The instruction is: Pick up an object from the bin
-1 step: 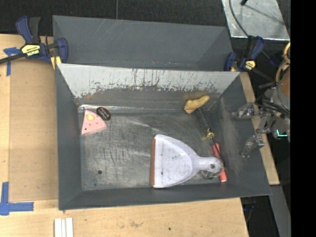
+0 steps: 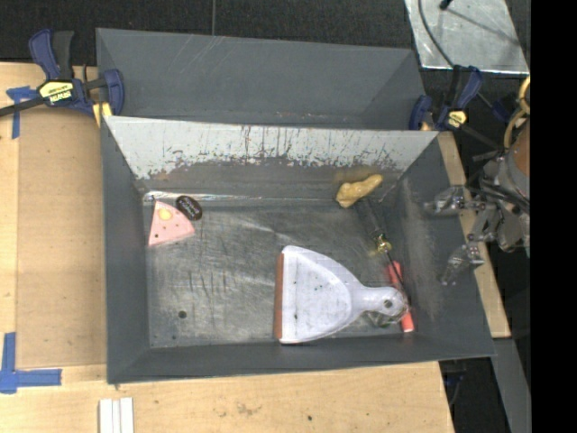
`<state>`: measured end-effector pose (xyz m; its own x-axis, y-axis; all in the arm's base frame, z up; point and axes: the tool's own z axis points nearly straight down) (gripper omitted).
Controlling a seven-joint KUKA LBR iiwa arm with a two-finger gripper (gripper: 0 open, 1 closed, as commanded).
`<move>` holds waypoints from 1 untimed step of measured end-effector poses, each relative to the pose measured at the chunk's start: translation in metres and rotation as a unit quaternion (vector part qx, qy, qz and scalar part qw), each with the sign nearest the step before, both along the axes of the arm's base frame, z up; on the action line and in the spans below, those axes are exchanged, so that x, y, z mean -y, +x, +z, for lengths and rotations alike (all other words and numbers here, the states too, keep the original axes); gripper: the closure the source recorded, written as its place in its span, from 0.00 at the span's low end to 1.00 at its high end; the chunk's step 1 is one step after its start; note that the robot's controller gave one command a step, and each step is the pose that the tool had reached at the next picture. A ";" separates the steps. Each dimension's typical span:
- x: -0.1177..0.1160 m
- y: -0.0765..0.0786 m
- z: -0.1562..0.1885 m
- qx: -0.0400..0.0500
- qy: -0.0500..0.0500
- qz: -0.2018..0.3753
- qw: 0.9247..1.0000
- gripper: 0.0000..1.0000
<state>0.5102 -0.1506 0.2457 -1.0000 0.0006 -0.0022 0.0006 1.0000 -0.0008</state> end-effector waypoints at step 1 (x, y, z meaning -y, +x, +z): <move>-0.002 0.003 -0.028 0.004 -0.001 0.040 0.999 0.00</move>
Offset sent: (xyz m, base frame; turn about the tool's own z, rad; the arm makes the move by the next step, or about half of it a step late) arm 0.0222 0.0162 -0.0662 -0.1770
